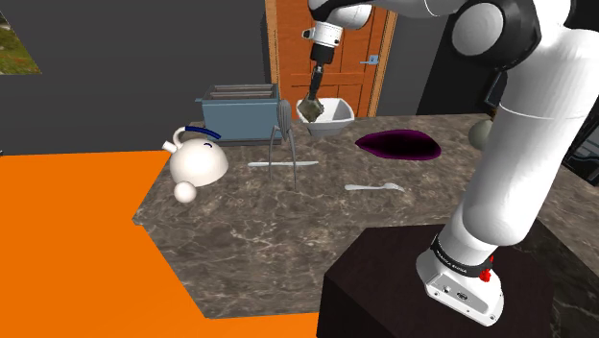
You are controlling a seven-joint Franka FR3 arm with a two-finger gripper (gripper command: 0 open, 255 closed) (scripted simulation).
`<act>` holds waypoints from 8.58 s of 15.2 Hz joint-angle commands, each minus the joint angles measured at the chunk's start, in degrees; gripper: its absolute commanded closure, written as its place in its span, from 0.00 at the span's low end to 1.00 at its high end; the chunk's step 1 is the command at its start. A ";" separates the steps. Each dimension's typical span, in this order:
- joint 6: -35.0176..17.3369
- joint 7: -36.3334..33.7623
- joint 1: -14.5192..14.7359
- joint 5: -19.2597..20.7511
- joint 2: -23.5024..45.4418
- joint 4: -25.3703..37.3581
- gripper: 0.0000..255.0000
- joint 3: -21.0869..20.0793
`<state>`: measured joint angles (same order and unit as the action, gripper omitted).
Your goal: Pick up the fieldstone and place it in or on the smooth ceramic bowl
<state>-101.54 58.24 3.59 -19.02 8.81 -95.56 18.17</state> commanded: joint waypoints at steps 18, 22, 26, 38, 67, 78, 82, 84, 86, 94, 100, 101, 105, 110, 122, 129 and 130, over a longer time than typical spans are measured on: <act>16.81 11.34 -17.84 -8.35 29.95 41.81 1.00 2.14; 13.25 12.48 -16.83 -8.16 28.96 36.97 1.00 2.35; 12.43 12.70 -16.55 -8.11 28.69 35.82 0.00 2.37; 0.96 -67.90 3.51 -4.65 32.67 21.95 0.00 17.58; 3.44 -68.33 3.60 -3.99 31.34 23.29 1.00 18.04; 11.32 -69.48 2.01 -3.28 30.51 30.93 1.00 18.43; 14.59 -69.92 0.99 -3.30 30.76 34.71 1.00 18.39; 16.34 -70.17 0.36 -3.39 31.03 36.88 1.00 18.31; 18.18 -70.43 -0.38 -3.53 31.43 39.29 1.00 18.20; 24.00 -69.88 -2.54 -3.17 30.23 44.31 1.00 18.58; 17.84 -69.06 0.36 -2.28 28.25 35.64 1.00 19.16; 16.92 -68.95 0.71 -2.20 28.06 34.47 1.00 19.21; 13.47 -68.55 1.91 -2.02 27.55 30.27 1.00 19.32; 9.52 -68.08 2.97 -2.06 27.41 25.91 1.00 19.30; 8.59 -67.96 3.18 -2.11 27.44 24.95 0.00 19.27; 17.40 -68.96 -0.38 -2.83 29.71 36.63 0.00 18.80; 17.40 -68.97 -0.39 -2.82 29.71 36.63 0.00 18.78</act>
<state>-84.97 -10.67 3.34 -21.91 38.68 -59.59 36.91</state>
